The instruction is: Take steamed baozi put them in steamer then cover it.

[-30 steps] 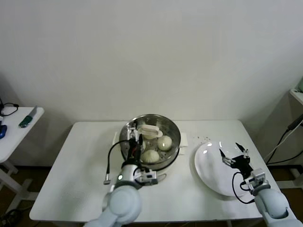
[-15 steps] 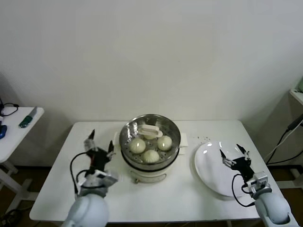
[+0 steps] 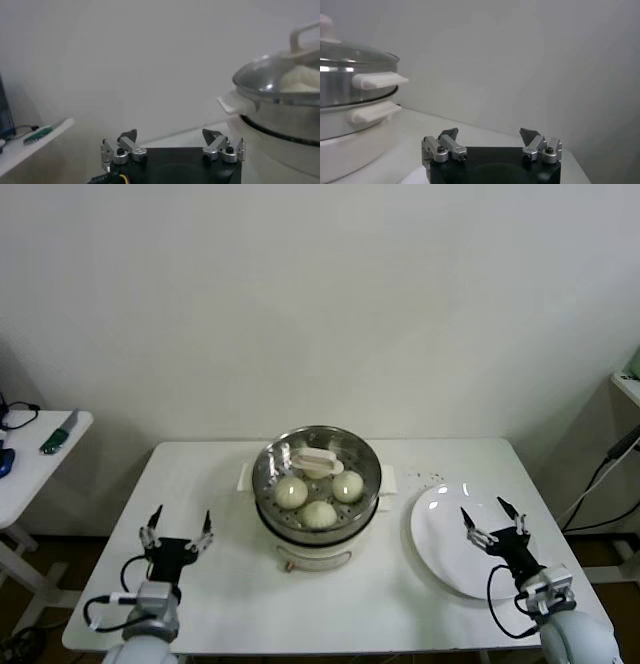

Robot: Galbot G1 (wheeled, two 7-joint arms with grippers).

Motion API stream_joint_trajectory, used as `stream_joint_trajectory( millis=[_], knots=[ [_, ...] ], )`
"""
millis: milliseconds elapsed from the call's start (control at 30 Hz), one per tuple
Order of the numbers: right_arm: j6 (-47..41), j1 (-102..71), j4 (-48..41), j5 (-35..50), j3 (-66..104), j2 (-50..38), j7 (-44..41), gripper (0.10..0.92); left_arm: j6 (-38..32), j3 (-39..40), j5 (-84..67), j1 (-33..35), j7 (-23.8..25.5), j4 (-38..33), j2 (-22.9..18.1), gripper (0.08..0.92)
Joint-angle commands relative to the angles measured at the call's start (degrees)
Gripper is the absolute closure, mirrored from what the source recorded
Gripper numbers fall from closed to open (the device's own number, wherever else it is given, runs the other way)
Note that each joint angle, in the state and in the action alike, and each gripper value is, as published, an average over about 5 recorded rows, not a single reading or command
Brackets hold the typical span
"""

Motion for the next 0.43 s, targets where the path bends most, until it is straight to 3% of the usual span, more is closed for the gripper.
stream_joint_trajectory(
  millis=[33, 433],
  knots=[
    [2.4, -3.5, 1.3, 1.5, 1.4, 1.3, -1.3, 0.203, -21.2, -6.8, -10.9, 5.1, 2.0, 5.2, -2.8, 0.177],
    [3.5, -3.6, 0.4, 1.3, 2.3, 1.5, -2.3, 0.203, -20.3, -8.5, -7.9, 5.7, 6.4, 4.6, -2.7, 0.177]
  ],
)
